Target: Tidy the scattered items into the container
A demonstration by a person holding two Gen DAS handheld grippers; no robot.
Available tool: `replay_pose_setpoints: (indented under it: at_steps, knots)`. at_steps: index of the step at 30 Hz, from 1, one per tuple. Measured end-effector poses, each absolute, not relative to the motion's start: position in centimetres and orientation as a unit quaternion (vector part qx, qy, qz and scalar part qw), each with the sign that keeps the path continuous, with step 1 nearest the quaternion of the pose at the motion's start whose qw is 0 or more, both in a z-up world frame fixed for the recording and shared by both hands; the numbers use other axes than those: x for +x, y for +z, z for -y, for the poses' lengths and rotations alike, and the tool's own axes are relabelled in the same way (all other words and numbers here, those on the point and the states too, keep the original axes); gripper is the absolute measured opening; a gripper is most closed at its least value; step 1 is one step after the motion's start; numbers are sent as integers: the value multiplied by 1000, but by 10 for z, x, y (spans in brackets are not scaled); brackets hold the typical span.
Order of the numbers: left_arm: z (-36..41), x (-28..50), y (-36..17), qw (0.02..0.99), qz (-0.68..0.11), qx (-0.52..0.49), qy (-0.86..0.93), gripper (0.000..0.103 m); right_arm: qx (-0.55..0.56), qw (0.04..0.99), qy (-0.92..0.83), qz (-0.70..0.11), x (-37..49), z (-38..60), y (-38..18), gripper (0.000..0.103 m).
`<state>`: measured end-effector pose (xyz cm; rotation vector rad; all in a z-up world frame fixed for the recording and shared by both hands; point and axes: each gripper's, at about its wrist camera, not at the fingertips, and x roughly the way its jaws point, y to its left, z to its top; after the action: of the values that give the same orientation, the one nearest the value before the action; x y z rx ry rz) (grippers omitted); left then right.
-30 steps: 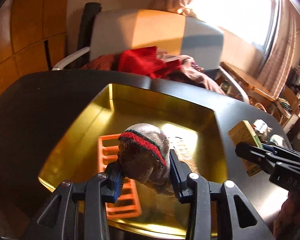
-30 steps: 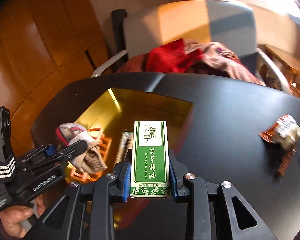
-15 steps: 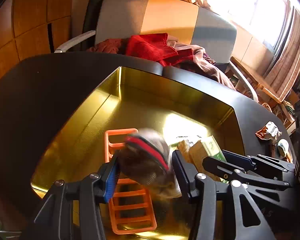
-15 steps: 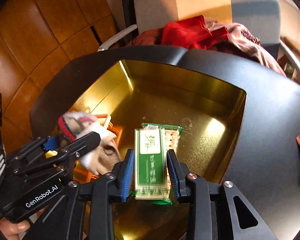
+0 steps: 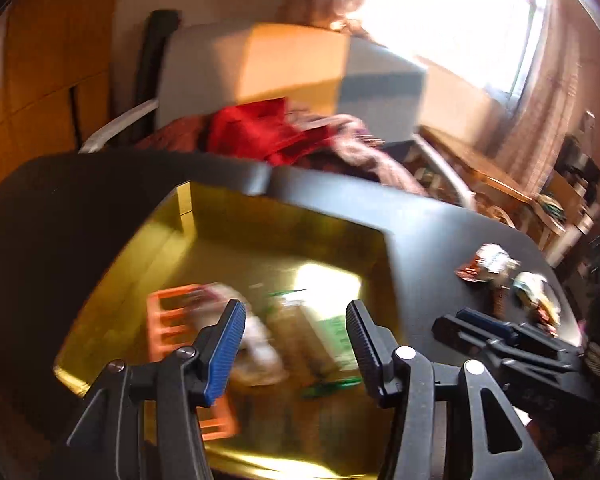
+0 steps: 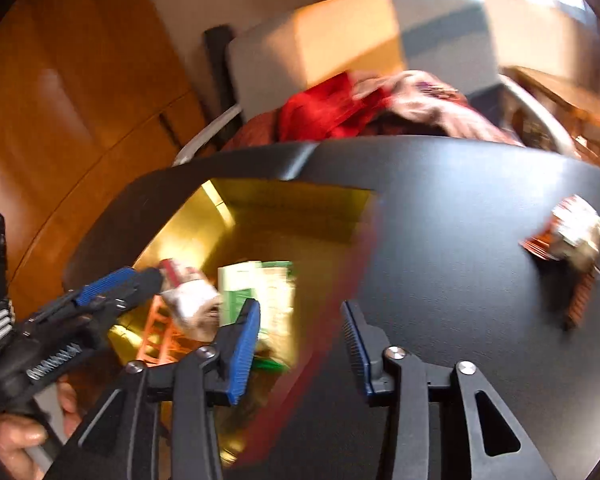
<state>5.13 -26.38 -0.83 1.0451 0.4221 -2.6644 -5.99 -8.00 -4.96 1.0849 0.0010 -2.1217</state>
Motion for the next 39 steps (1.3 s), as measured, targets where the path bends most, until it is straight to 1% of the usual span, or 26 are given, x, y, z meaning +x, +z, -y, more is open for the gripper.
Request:
replay_pose_setpoints:
  at_steps: [4,6,8,11,14,16,20,22,25,30,35,39]
  knots:
    - [213,18,0,62,-115,376,-917,58,432,306,-848,37,-77,12,-59,49]
    - [186,-5,-1,35,-102,388,-915,58,442,271,-852,66,-85,-27,-67,50]
    - [159,-29,-2,10,-89,400,-912,58,445,231,-860,95,-92,-68,-74,55]
    - [122,-58,-5,-21,-60,407,-911,58,447,190,-865,124,-97,-112,-82,56]
    - [87,-88,-9,-52,-34,417,-907,58,446,156,-871,133,-103,-145,-88,57]
    - [68,-104,-12,-67,-19,423,-904,58,447,142,-873,134,-105,-160,-92,58]
    - [39,-130,-20,-84,14,432,-898,58,442,124,-881,117,-115,-178,-94,59]
    - [35,-141,-22,-85,17,432,-898,58,436,121,-884,116,-126,-190,-93,59]
    - [35,-164,-25,-86,0,436,-896,58,424,125,-889,119,-146,-200,-84,60]
    - [40,-183,-25,-85,-24,433,-897,58,412,132,-895,109,-207,-206,-65,62]
    - [53,-187,-43,-66,-28,443,-894,58,434,126,-890,52,-288,-180,-65,63]
    - [67,-193,-55,-53,-28,453,-890,58,464,121,-877,19,-322,-159,-79,63]
